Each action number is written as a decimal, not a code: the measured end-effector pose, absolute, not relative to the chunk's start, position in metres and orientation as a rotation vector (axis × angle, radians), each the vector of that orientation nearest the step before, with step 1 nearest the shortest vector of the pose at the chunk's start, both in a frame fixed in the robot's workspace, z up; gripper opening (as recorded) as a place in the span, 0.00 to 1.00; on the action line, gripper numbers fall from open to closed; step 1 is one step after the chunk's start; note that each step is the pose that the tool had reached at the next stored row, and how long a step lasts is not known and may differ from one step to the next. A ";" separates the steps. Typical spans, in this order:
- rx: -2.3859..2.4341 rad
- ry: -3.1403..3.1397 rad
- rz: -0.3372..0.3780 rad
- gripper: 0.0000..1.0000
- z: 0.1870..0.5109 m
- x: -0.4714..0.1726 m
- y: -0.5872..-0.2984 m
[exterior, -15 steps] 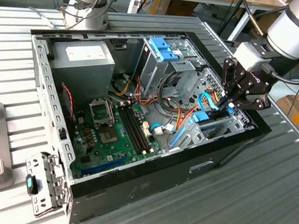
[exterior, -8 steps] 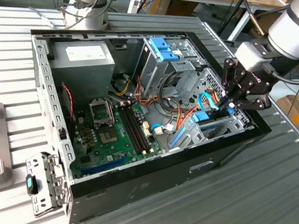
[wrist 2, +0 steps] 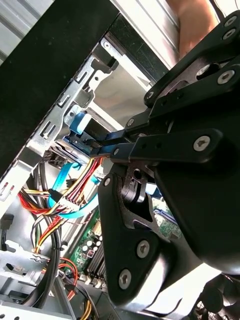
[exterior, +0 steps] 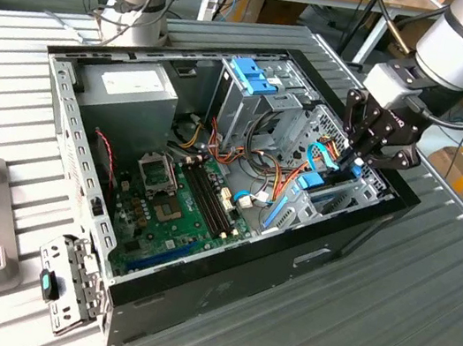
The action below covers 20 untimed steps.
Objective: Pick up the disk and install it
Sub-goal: 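Insert the second disk wire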
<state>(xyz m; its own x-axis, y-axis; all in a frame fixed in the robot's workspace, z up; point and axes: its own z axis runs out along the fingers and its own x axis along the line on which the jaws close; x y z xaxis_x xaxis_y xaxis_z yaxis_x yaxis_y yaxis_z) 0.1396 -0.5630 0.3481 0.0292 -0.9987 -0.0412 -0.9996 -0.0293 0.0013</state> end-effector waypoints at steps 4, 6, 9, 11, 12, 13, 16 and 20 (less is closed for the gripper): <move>-2.233 2.169 0.048 0.16 0.347 0.139 -0.563; -2.233 2.170 0.047 0.16 0.345 0.139 -0.563; -2.233 2.170 0.047 0.16 0.343 0.139 -0.563; -2.232 2.170 0.048 0.16 0.342 0.139 -0.564; -2.232 2.171 0.047 0.16 0.341 0.139 -0.564; -2.232 2.171 0.047 0.16 0.341 0.139 -0.564; -2.232 2.171 0.047 0.16 0.340 0.139 -0.564; -2.232 2.171 0.047 0.16 0.340 0.139 -0.564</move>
<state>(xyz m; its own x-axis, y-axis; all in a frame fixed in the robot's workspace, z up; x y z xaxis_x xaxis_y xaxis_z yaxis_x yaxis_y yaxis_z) 0.1393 -0.5637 0.3397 0.0274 -0.9988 -0.0411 -0.9996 -0.0275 0.0013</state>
